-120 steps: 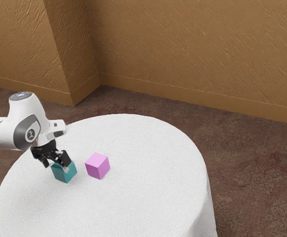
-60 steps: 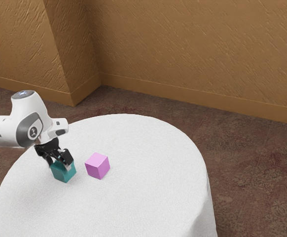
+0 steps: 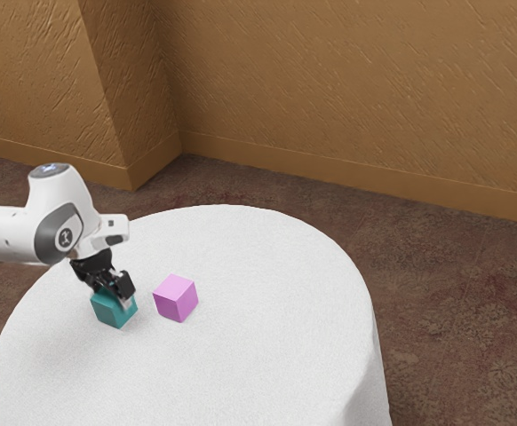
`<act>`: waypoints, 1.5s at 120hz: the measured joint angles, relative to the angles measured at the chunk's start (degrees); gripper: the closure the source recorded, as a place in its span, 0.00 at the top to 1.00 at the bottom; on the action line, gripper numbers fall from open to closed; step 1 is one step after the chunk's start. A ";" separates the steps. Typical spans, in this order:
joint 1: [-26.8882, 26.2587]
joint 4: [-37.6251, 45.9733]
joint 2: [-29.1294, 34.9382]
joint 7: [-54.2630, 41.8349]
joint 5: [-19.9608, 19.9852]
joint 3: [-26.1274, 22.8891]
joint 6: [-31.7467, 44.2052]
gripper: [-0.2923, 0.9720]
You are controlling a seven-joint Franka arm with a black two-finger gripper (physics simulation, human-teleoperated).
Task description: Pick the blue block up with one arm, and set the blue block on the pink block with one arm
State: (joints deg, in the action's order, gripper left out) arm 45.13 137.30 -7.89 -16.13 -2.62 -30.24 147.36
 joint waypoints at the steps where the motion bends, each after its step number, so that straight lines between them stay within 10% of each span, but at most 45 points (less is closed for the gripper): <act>1: 0.00 -0.01 -0.01 -0.01 -0.14 0.00 0.00 0.63; 54: -0.04 -2.29 2.22 0.02 -2.00 -0.77 -1.54 0.51; 102: -2.35 -10.36 5.04 1.53 15.06 -5.39 -17.90 0.50; 180: -3.53 -14.46 1.23 4.32 3.19 -8.27 -21.73 0.50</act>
State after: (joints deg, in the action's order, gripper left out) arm 41.60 122.84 -6.66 -11.80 0.56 -38.52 125.62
